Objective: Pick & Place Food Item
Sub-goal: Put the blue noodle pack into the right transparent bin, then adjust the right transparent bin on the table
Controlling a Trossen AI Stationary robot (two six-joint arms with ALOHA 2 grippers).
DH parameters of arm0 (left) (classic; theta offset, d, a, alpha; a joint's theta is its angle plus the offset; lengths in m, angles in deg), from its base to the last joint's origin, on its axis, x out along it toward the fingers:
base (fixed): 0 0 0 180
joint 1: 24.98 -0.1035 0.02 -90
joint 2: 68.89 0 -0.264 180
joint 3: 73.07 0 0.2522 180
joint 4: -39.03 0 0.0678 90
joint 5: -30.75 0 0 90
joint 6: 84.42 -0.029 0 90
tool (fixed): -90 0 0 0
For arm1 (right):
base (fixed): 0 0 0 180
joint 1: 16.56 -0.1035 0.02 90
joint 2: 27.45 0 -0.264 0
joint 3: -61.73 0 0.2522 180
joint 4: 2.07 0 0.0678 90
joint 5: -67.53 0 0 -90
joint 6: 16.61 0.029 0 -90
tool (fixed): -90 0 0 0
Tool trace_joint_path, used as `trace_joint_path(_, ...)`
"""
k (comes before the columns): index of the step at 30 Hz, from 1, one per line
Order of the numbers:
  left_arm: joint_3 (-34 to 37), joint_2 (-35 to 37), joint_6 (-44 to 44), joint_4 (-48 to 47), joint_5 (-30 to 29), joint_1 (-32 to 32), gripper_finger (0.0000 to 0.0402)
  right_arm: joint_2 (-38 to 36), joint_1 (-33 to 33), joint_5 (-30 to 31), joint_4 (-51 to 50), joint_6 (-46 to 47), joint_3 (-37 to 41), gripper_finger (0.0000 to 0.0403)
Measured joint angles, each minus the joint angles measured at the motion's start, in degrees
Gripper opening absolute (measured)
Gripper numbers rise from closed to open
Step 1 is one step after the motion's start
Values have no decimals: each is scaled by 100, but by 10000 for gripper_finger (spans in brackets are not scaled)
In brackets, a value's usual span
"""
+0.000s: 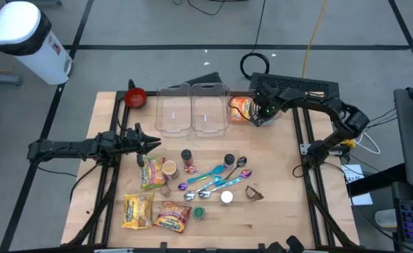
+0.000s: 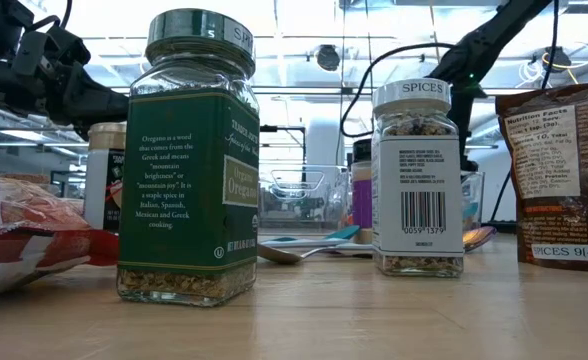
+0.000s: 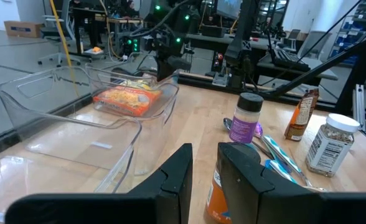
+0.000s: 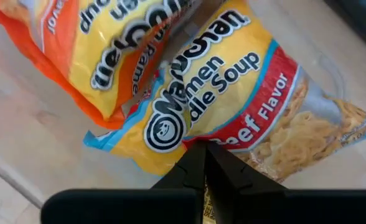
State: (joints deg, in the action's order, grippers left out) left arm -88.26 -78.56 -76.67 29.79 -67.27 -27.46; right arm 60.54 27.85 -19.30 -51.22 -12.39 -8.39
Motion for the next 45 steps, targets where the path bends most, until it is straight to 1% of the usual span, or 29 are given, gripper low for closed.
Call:
trace_joint_path(2, 0, 0, -2, -1, 0, 0, 81, 0, 4, 14, 115, -77, 0, 1)
trace_joint_path(7, 0, 0, -1, 0, 0, 0, 81, -153, 15, 434, 211, -262, 0, 2)
trace_joint_path(8, 1, 0, 0, 1, 0, 0, 81, -240, 15, 443, 191, -279, 0, 1)
trace_joint_path(13, 2, 0, 0, 1, 2, 0, 81, -884, -107, 435, 95, -230, -2, 2)
trace_joint_path(17, 0, -2, 0, 1, 2, 0, 81, -1516, -434, 411, -230, -302, 2, 1)
trace_joint_path(18, 2, -2, 0, 1, 2, 0, 81, -1668, -539, 362, -287, -388, 19, 1)
trace_joint_path(20, 0, 0, 0, 0, 2, 0, 81, -1947, -740, 72, -338, -559, 119, 1)
trace_joint_path(24, 2, -2, 0, 1, 2, 0, 81, -2308, -1049, -816, -416, -904, 510, 1)
trace_joint_path(26, 0, -2, 0, -1, 2, 0, 81, -2412, -1143, -915, -397, -1086, 773, 1)
trace_joint_path(27, 0, 0, 0, 1, 2, 0, 81, -2431, -1166, -857, -348, -1150, 915, 0)
trace_joint_path(29, 0, 0, 0, 1, 2, 0, 81, -2426, -1184, -560, -240, -1230, 1195, 0)
trace_joint_path(33, 0, 0, 0, -1, 0, 0, 81, -2355, -1185, 331, -48, -1279, 1566, 0)
trace_joint_path(36, 0, -2, 0, -1, 2, 0, 81, -2309, -1183, 849, 82, -1215, 1683, 0)
trace_joint_path(39, 0, -2, 0, -1, 2, 0, 81, -2257, -1176, 1056, 264, -1109, 1733, 0)
trace_joint_path(45, 2, -2, 0, 1, 0, 0, 81, -2118, -1066, 1033, 765, -1094, 1779, 0)
